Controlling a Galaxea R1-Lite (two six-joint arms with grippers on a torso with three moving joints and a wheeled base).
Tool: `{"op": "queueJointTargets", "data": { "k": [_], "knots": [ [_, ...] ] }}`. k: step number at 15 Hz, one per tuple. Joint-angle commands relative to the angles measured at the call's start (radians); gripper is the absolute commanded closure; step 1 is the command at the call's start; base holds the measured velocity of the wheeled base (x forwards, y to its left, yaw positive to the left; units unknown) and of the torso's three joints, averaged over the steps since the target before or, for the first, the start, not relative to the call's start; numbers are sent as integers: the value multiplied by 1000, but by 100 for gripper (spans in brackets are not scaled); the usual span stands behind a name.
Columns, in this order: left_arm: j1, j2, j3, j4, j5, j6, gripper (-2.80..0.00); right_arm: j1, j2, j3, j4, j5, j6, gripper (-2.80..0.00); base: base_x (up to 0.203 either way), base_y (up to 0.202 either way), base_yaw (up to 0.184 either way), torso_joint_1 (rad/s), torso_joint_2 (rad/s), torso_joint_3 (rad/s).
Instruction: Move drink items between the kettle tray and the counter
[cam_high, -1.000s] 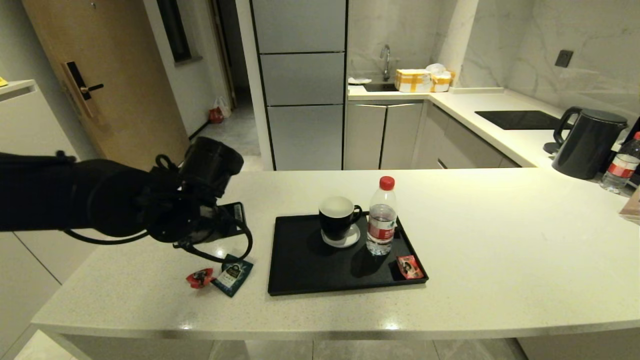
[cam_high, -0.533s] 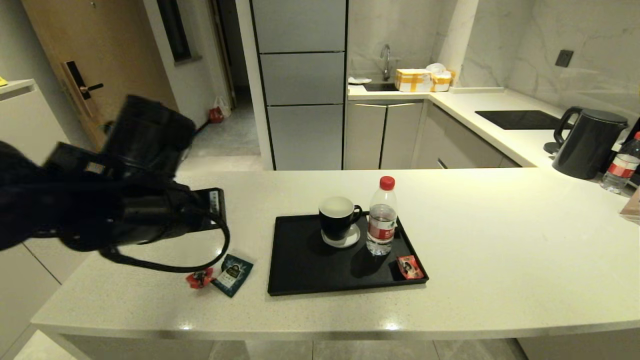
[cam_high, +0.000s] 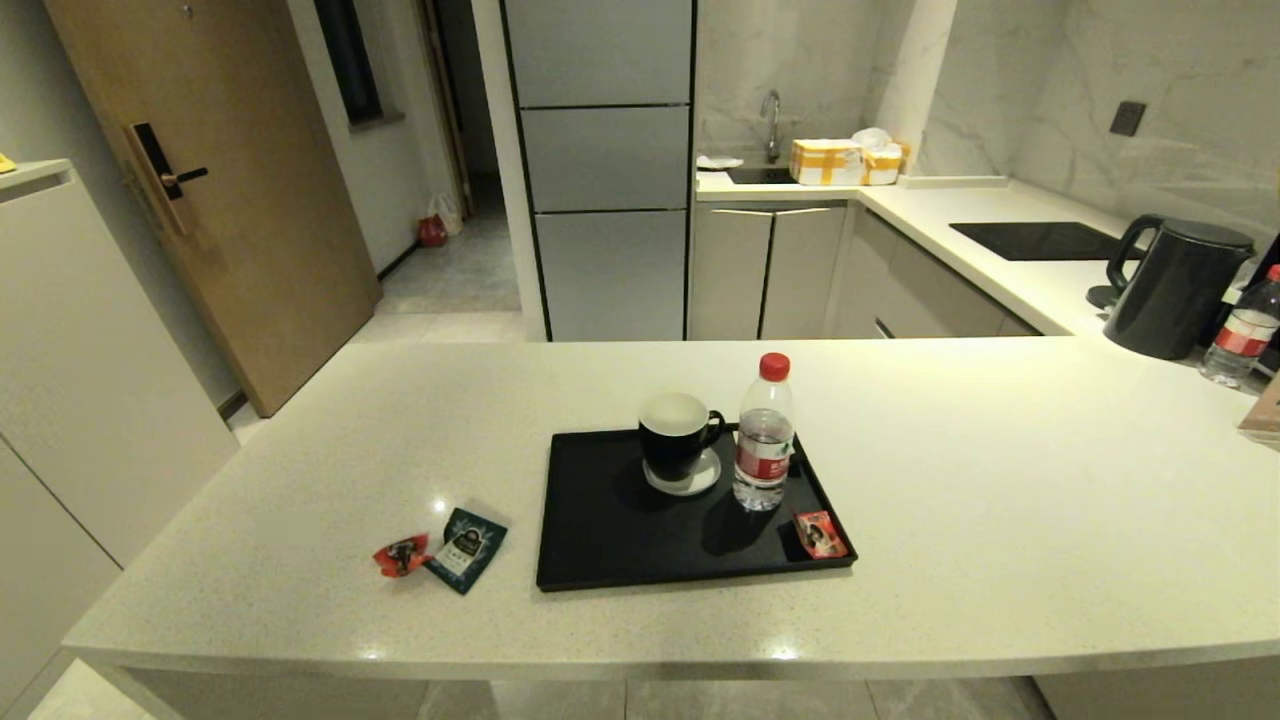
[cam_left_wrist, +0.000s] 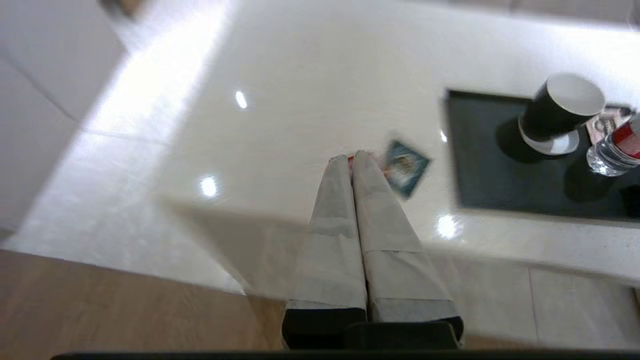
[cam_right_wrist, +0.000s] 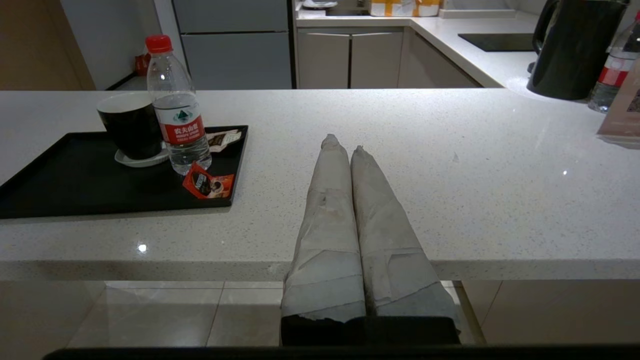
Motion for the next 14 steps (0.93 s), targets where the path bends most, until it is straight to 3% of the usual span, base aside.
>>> {"op": "queueJointTargets", "data": {
  "k": [1,2,4,5,7,9,11,14],
  "knots": [
    [112,-370,18,178,-36,28,0,0,1,40,-1,1,-1,0,0,0,0,0,0,0],
    [174,-455,28,279,-72,52,0,0,1,40,-1,1,-1,0,0,0,0,0,0,0],
    [235,-610,79,466,-187,32,0,0,1,40,-1,1,-1,0,0,0,0,0,0,0],
    [258,-641,108,513,-241,23,0,0,1,40,-1,1,-1,0,0,0,0,0,0,0],
    [263,-646,114,518,-252,20,0,0,1,40,-1,1,-1,0,0,0,0,0,0,0],
    [263,-675,221,379,-272,27,0,0,1,40,-1,1,-1,0,0,0,0,0,0,0],
    [262,-698,493,150,-284,36,0,0,1,40,-1,1,-1,0,0,0,0,0,0,0],
    [262,-721,894,-385,-318,73,0,0,1,40,-1,1,-1,0,0,0,0,0,0,0]
  ]
}}
